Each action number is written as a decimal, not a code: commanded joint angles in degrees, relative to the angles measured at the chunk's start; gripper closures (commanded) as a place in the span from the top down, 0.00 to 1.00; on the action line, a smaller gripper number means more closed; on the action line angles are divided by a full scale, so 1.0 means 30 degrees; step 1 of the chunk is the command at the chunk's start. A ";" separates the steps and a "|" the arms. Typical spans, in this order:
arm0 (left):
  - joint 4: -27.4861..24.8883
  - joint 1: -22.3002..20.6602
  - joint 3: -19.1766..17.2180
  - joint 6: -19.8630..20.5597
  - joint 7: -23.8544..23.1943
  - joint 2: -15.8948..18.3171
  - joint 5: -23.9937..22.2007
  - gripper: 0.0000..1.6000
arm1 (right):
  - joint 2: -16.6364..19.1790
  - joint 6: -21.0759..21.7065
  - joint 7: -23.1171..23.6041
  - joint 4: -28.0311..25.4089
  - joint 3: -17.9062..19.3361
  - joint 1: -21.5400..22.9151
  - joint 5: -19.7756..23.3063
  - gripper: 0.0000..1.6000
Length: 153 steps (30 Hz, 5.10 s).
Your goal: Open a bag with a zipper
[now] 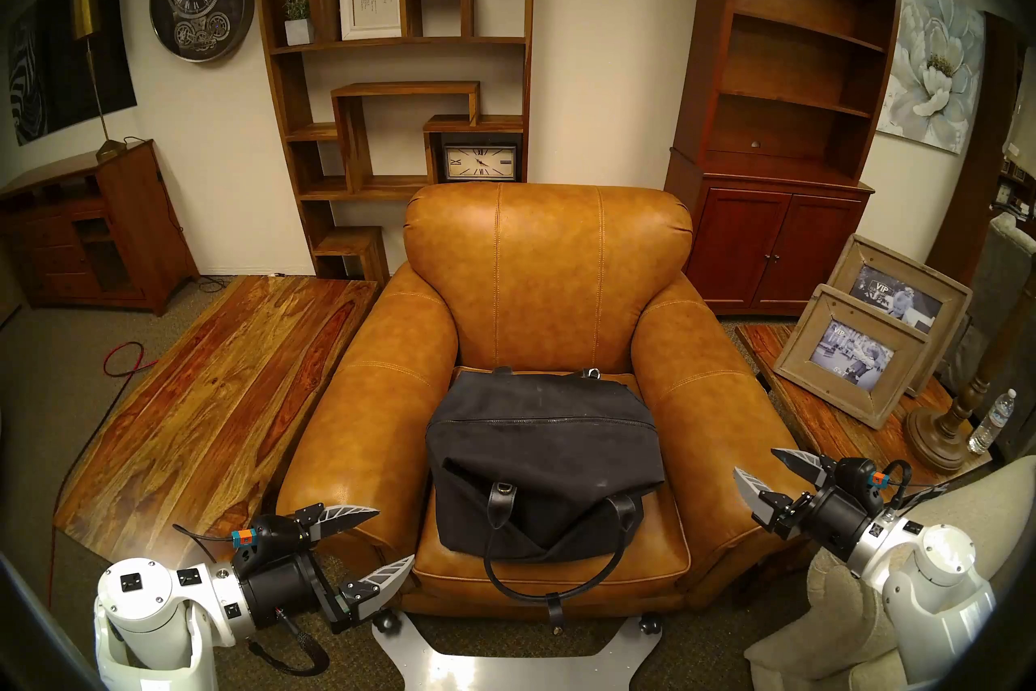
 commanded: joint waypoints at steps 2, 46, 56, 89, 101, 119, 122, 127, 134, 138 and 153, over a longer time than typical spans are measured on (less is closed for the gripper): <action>-0.0198 -0.0007 -0.0010 0.0049 -0.0032 0.0004 0.0001 1.00 | 0.2494 -0.0134 0.1432 0.1432 -0.0237 0.1374 -0.0996 1.00; -0.0156 -0.0164 -0.0144 -0.0004 -0.0315 -0.0245 0.0221 1.00 | 0.4512 -0.3626 -0.1395 0.7439 -1.0026 1.0427 -1.0767 1.00; -0.0132 -0.0208 -0.0177 -0.0033 -0.0387 -0.0304 0.0272 1.00 | 0.3698 -0.3524 -0.1323 0.9161 -1.0459 1.2257 -1.2044 1.00; -0.0129 -0.0310 -0.0277 -0.0053 -0.0586 -0.0485 0.0428 1.00 | -0.0498 -0.3778 0.0446 1.5254 -1.2611 1.8732 -1.5963 1.00; -0.0144 -0.0344 -0.0310 -0.0015 -0.0653 -0.0544 0.0498 1.00 | -0.1335 -0.4822 0.1321 1.7830 -1.2957 2.0864 -1.7086 1.00; -0.0176 -0.0395 -0.0362 0.0047 -0.0760 -0.0639 0.0614 1.00 | -0.2743 -0.7478 0.2538 2.3041 -1.4648 2.4241 -1.9191 1.00; -0.0175 -0.0407 -0.0371 0.0051 -0.0781 -0.0657 0.0633 1.00 | -0.3027 -0.7848 0.2233 2.3686 -1.4554 2.4435 -1.9525 1.00; -0.0158 -0.0432 -0.0386 0.0046 -0.0813 -0.0681 0.0656 1.00 | -0.3688 -0.8101 0.1292 2.5230 -1.4700 2.5296 -1.9977 1.00; -0.0154 -0.0457 -0.0407 0.0050 -0.0856 -0.0716 0.0692 1.00 | -0.4476 -0.8481 0.0629 2.7117 -1.4730 2.6356 -2.0081 1.00; -0.0166 -0.0466 -0.0419 0.0060 -0.0879 -0.0740 0.0720 1.00 | -0.4878 -0.9136 0.0819 2.8104 -1.4614 2.6713 -1.9850 1.00; -0.0184 -0.0515 -0.0469 0.0079 -0.0976 -0.0834 0.0821 1.00 | -0.4345 -1.1816 -0.0429 3.0067 -1.4759 2.7327 -2.0653 0.04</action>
